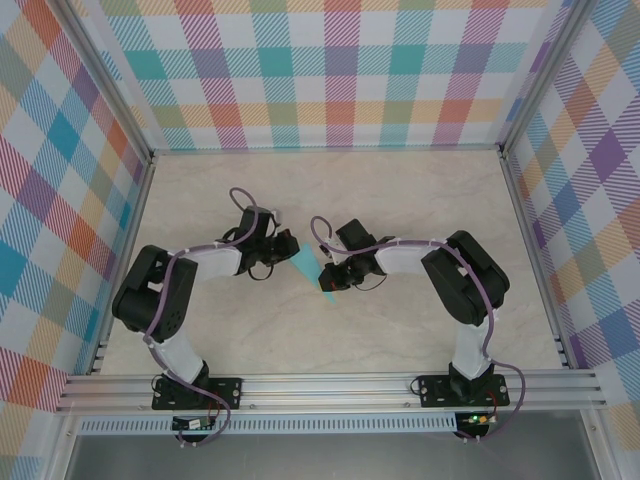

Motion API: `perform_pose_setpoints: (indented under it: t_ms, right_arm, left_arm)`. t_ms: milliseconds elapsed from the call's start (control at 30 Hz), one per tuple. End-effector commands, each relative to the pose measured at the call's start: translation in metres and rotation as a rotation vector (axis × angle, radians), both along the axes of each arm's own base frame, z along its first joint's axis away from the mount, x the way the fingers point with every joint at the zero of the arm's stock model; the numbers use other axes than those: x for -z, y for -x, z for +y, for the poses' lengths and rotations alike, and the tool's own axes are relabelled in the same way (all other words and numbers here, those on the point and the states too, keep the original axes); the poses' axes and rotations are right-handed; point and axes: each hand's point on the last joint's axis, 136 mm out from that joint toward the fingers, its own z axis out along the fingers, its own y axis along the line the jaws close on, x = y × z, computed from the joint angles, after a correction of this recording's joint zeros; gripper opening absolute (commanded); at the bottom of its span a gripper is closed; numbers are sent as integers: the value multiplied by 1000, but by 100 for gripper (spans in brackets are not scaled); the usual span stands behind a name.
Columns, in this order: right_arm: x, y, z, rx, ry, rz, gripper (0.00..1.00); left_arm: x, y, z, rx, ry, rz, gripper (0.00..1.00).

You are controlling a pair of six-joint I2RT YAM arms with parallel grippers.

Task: Fold a paper plane with a square sheet of paper (pick it up from the middle)
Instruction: Fold the wing for the fifth time at the center of the table.

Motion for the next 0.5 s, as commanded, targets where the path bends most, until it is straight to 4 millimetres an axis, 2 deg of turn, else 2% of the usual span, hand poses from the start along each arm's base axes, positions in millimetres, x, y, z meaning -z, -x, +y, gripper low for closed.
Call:
perform_pose_setpoints:
  t_ms: [0,167,300,467]
  right_arm:
    - [48,47,-43,7,211,189,0]
    - [49,48,-45,9,218,192,0]
    - [49,49,-45,5,215,197,0]
    - [46,48,-45,7,210,190,0]
  left_arm:
    - [16,-2,-1,-6,-21,30,0]
    - [35,-6,15,-55,-109,48,0]
    - [41,-12,52,-166,-253,28,0]
    - [35,-19,92,-287,-324,12,0]
